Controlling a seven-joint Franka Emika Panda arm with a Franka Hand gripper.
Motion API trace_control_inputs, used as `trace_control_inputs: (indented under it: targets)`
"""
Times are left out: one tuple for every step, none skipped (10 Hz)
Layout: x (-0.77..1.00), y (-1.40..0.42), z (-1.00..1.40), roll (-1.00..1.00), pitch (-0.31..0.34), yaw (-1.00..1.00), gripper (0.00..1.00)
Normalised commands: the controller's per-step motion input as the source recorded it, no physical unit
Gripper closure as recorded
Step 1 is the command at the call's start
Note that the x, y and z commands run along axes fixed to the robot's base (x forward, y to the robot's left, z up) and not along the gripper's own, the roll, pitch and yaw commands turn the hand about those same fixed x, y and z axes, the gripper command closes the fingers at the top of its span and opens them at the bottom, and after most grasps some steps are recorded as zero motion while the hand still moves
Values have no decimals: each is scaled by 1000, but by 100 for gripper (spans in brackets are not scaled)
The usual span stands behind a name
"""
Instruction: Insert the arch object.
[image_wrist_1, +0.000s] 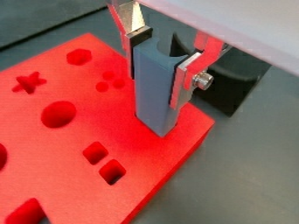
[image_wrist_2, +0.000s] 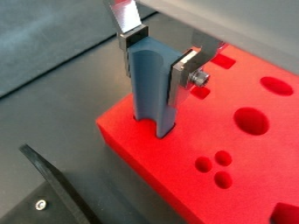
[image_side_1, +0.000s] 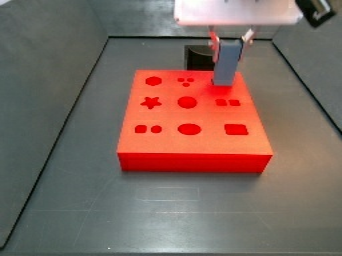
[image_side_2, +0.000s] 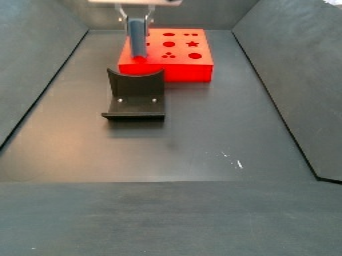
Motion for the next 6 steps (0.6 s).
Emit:
trace_control_inputs:
  targets:
    - [46,0,-500,151,0,6,100]
    - [0,0,-494,184,0,0,100]
    - [0,-17,-494,180,0,0,100]
    - [0,-54,-497,149,9,0,100]
    - [0,-49,-411,76,0,0,100]
    - [0,0,0,0,0,0,100]
